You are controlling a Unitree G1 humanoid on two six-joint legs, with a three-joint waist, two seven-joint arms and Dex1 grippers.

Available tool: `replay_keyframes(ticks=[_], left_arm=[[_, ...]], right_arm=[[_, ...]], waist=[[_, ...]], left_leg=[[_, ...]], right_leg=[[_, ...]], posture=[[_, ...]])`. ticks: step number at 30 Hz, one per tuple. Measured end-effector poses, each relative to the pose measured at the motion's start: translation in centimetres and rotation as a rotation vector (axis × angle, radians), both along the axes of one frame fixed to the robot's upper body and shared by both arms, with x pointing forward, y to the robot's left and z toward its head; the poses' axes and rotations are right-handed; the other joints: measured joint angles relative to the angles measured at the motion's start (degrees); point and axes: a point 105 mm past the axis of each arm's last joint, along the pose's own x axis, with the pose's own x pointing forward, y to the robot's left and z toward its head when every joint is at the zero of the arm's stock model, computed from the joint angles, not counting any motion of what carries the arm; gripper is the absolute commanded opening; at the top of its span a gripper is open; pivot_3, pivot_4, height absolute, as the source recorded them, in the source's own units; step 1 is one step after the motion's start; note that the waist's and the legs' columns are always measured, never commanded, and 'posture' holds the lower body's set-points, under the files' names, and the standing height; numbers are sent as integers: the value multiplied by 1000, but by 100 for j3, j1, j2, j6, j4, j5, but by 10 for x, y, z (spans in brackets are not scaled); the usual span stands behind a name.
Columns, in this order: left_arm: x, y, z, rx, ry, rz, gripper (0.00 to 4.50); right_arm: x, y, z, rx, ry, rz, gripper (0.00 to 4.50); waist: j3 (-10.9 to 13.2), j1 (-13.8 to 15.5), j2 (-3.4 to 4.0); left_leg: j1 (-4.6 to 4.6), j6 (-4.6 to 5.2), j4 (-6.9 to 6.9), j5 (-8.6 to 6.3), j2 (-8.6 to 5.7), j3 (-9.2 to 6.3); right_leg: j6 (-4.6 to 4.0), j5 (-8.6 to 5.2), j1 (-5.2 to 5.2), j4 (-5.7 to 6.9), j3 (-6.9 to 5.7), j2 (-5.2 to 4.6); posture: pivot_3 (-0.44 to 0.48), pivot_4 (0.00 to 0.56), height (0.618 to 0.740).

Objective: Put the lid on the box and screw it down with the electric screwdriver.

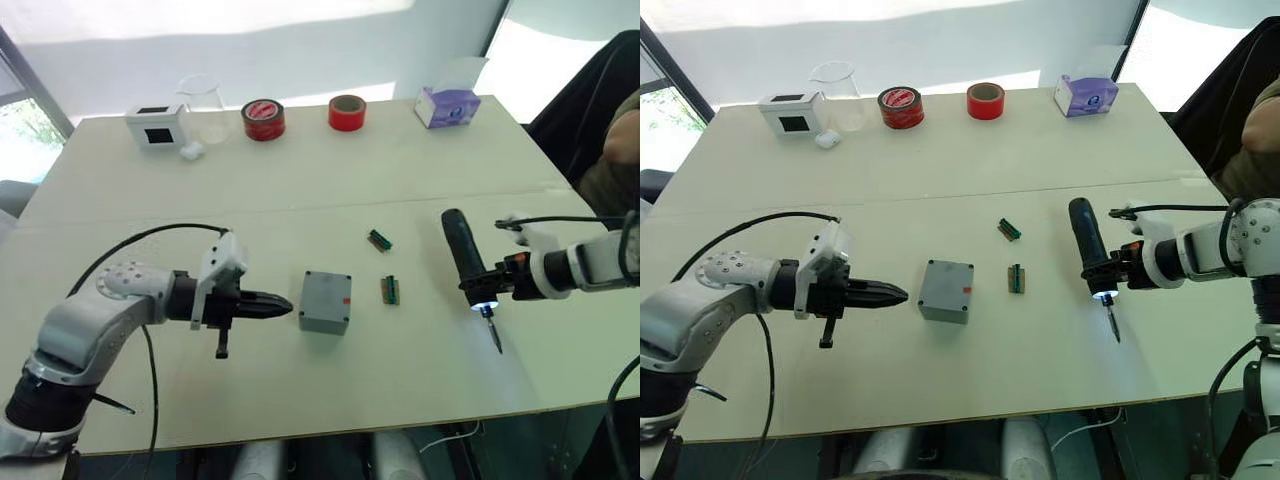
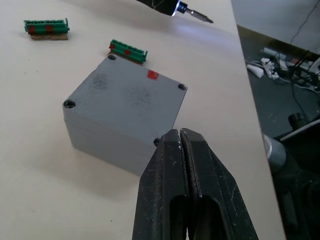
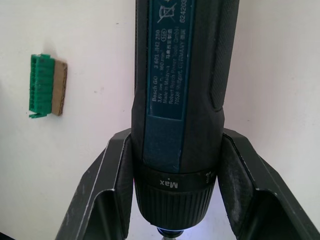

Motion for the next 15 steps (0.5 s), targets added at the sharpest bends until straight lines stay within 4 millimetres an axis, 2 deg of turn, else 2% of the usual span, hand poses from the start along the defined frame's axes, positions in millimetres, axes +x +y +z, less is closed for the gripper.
replay_keyframes(ticks=[4, 6, 7, 8, 9, 10, 12, 15], left_arm=[[2, 1, -2, 1, -5, 28, 0], [2, 2, -4, 2, -2, 39, 0], [2, 2, -5, 2, -1, 43, 0], [2, 2, -5, 2, 0, 45, 0], [1, 2, -6, 3, 0, 45, 0], [1, 2, -5, 3, -3, 46, 0], [2, 2, -4, 0, -14, 44, 0], [3, 3, -5, 0, -10, 52, 0]], right_arm=[[4, 3, -9, 1, 40, -5, 1758], [6, 7, -12, -4, 47, 10, 2783], [8, 8, -11, -8, 41, 13, 2943], [9, 9, -10, -10, 36, 15, 3439], [10, 9, -10, -15, 33, 14, 3682], [10, 8, -9, -16, 29, 14, 4154], [11, 8, -8, -23, 19, 20, 4455], [14, 6, -7, -48, -4, 25, 4455]], waist=[[1, 25, -2], [1, 24, -2], [1, 22, -2], [1, 22, -2], [1, 23, -2], [0, 31, -3], [-2, 36, -7], [-2, 35, -7]], left_leg=[[-1, 0, 0, 0, -1, -1], [-1, 0, 1, 0, -1, -1], [-1, 0, 1, 0, -1, -1], [-1, 0, 2, 0, -1, -1], [-1, 0, 2, 0, -1, -2], [-1, -1, 2, 0, -1, -4], [0, -1, 3, 0, -2, -6], [1, -1, 5, 1, -4, -6]], right_leg=[[2, 0, 1, -1, -2, 0], [2, 1, 2, -1, -2, 0], [3, 1, 2, 0, -2, 0], [3, 1, 2, 0, -3, 1], [3, 1, 2, 1, -3, 1], [3, 1, 4, 1, -5, 2], [3, 1, 8, 1, -6, 2], [4, 2, 9, 1, -6, 1]], posture=[[0, 150, 740], [0, 150, 740], [0, 150, 740], [0, 150, 740], [0, 150, 740], [0, 150, 740], [0, 150, 740], [0, 150, 740]])
